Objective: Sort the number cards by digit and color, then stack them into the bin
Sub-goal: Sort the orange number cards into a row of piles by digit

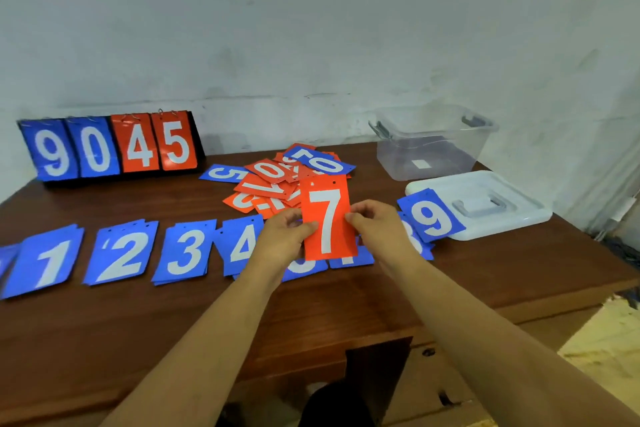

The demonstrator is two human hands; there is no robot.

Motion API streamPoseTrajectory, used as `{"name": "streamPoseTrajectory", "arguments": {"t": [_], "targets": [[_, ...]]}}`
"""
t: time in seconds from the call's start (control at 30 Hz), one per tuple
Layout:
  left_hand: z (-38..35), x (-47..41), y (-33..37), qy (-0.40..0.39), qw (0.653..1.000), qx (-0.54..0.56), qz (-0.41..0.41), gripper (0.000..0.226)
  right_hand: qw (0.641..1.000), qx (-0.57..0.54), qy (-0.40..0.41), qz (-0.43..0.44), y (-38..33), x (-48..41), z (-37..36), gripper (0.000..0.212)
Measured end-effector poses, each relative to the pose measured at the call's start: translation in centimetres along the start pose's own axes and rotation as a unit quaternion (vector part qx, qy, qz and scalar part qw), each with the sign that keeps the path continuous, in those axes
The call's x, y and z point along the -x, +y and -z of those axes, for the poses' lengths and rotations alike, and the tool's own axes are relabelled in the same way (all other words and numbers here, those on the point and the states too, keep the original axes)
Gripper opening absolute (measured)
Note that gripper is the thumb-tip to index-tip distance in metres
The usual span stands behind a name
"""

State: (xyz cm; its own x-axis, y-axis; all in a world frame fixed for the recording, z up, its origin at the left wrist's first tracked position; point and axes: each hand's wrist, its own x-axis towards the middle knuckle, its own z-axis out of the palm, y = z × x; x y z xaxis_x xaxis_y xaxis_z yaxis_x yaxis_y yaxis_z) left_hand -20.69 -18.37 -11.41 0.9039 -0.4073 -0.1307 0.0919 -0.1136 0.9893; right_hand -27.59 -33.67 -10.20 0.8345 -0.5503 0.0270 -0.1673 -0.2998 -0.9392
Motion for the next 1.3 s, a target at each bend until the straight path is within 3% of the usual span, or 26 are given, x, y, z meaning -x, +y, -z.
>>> {"name": "streamPoseTrajectory", "arguments": {"t": [0.07, 0.2, 0.4, 0.6, 0.83, 0.97, 1.17, 1.3], "targets": [[2.4, 0.6, -0.3, 0.023, 1.000, -0.001, 0.007, 0.030, 1.000, -0.004, -0.022, -0.015, -0.4, 0.9, -1.8, 0.005], [8.7, 2.8, -1.4, 0.078, 0.995, -0.055, 0.006, 0.013, 0.997, -0.013, -0.074, -0.016, -1.9, 3.2, -6.5, 0.010], [16.4, 8.1, -2.8, 0.145, 0.986, -0.083, -0.024, 0.024, 0.989, -0.010, -0.148, 0.013, -3.9, 6.8, -13.8, 0.009], [18.9, 11.1, -3.9, 0.142, 0.983, -0.112, -0.025, 0.025, 0.989, 0.003, -0.146, 0.017, -3.7, 9.0, -17.8, 0.016], [16.0, 10.6, -3.9, 0.090, 0.981, -0.165, -0.049, 0.017, 0.992, 0.024, -0.125, -0.008, -2.0, 9.6, -13.9, 0.008], [12.5, 7.9, -4.4, 0.106, 0.927, -0.319, -0.165, 0.008, 0.994, 0.086, -0.066, -0.016, -0.4, 8.9, -8.8, 0.008], [7.0, 4.2, -5.2, 0.013, 0.827, -0.509, -0.238, 0.034, 0.978, 0.205, -0.014, -0.020, 2.6, 8.8, -1.6, 0.049], [5.6, 3.0, -5.4, -0.056, 0.784, -0.575, -0.228, 0.037, 0.903, 0.426, -0.048, -0.015, 3.8, 9.3, 0.4, 0.049]]}}
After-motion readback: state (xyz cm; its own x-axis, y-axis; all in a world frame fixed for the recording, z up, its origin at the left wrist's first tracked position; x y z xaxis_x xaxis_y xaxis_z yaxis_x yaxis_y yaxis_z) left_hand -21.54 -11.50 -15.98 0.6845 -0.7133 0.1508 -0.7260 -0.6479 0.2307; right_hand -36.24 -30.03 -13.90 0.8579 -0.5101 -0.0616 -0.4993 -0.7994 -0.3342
